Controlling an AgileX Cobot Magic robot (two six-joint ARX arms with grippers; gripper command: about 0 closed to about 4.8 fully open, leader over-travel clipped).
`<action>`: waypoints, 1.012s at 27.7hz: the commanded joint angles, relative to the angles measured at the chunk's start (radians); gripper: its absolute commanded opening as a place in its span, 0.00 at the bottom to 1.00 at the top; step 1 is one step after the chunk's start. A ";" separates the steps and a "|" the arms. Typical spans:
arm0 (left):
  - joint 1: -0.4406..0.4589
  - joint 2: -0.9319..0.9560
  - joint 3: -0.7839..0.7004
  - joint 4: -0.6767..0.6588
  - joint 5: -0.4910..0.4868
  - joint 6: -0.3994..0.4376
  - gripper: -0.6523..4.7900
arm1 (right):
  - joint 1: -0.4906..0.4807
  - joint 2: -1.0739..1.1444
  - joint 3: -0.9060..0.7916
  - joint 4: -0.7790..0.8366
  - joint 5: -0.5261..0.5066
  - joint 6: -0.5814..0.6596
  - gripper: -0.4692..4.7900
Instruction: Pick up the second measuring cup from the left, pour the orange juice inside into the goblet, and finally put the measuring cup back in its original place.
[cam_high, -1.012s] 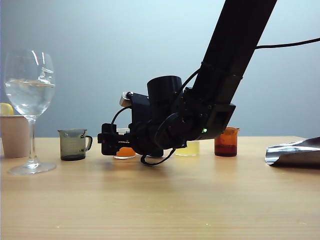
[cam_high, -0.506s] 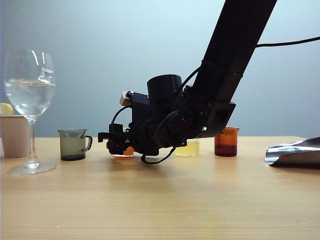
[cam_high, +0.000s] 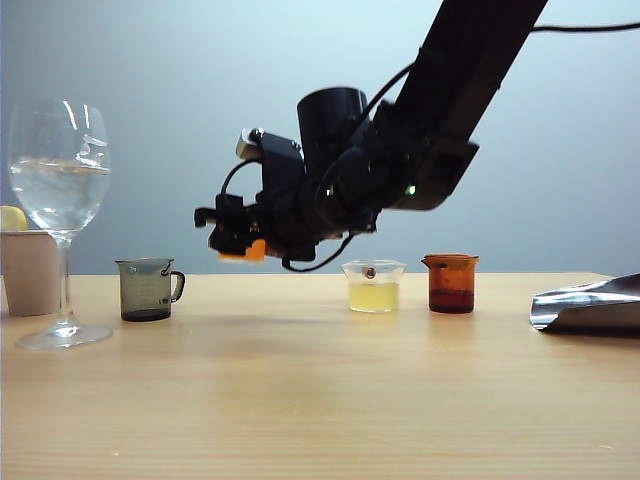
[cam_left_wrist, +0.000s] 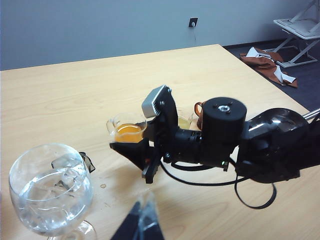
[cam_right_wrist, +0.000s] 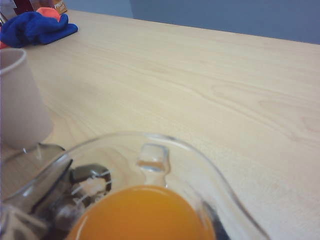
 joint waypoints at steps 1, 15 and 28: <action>0.000 -0.003 0.005 0.013 0.005 -0.014 0.11 | 0.002 -0.049 0.004 -0.001 -0.013 -0.024 0.08; 0.000 -0.003 0.027 -0.060 -0.252 -0.029 0.11 | 0.005 -0.222 0.006 -0.101 -0.058 -0.051 0.08; 0.000 -0.005 0.028 -0.085 -0.248 -0.030 0.11 | 0.040 -0.228 0.229 -0.349 -0.145 -0.185 0.08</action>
